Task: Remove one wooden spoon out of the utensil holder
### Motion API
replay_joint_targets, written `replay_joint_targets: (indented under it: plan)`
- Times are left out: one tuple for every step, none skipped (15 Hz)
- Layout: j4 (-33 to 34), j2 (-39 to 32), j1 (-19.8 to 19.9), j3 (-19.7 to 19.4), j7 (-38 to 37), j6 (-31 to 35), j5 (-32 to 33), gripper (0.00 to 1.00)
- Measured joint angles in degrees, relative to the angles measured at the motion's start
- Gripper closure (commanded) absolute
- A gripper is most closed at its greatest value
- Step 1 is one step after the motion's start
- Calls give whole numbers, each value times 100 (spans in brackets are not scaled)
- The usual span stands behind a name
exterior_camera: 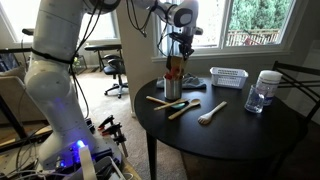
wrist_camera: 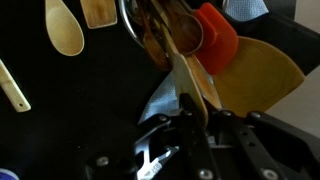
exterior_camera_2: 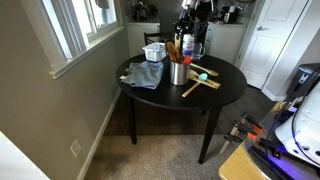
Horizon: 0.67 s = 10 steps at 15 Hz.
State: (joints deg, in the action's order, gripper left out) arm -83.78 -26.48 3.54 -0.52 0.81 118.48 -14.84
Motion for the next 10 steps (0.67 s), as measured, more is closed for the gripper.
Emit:
replay_joint_targets:
  plan:
    - [0, 68, -9, 8, 32, -14, 54, 93]
    - [-1, 153, -18, 16, 55, -37, 130, 93]
    - [-2, 250, -33, 20, 63, -62, 223, 93]
    - [-2, 355, -55, 20, 64, -93, 323, 93]
    - [-2, 463, -77, 20, 64, -121, 424, 93]
    - [-2, 571, -98, 21, 64, -147, 504, 93]
    - [-2, 669, -118, 21, 64, -167, 573, 93]
    - [-2, 755, -138, 21, 64, -187, 635, 93]
    - [-2, 829, -153, 21, 64, -211, 673, 93]
    - [-2, 887, -165, 21, 63, -230, 704, 93]
